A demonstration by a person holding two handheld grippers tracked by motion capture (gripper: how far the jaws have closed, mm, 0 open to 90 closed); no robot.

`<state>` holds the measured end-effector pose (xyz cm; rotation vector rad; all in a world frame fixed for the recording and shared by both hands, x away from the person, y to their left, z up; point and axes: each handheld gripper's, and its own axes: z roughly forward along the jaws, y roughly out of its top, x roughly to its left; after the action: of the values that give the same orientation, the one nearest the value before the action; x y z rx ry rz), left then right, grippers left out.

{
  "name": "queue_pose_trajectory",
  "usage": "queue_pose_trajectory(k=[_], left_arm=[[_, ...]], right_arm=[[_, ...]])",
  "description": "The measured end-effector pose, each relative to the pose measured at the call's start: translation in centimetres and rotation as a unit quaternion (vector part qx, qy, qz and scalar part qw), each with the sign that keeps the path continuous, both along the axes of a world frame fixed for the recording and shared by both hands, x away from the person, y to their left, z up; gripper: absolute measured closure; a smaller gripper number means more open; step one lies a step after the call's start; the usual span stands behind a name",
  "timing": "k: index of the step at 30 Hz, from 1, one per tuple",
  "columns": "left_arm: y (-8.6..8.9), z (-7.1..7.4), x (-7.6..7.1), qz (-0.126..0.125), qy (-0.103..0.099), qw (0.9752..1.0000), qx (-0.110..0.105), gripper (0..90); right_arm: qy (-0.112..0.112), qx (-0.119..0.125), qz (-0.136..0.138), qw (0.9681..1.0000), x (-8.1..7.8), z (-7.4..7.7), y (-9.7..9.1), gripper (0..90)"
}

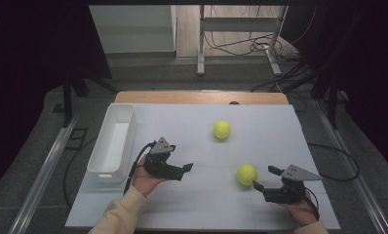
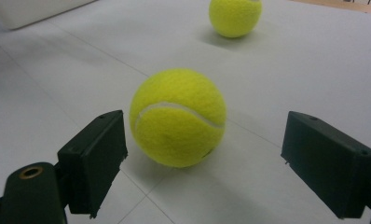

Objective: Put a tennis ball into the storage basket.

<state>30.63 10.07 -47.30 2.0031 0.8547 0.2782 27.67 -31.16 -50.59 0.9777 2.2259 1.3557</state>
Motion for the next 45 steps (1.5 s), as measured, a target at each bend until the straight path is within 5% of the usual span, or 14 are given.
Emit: queue_pose_trajectory(k=[45], left_arm=[[-3.1, 0.4, 4.9, -0.008, 0.020, 0.9996, 0.016, 7.4]], right_arm=[[0.000, -0.004, -0.003, 1.0000, 0.1, -0.2, 0.0, 14.3]])
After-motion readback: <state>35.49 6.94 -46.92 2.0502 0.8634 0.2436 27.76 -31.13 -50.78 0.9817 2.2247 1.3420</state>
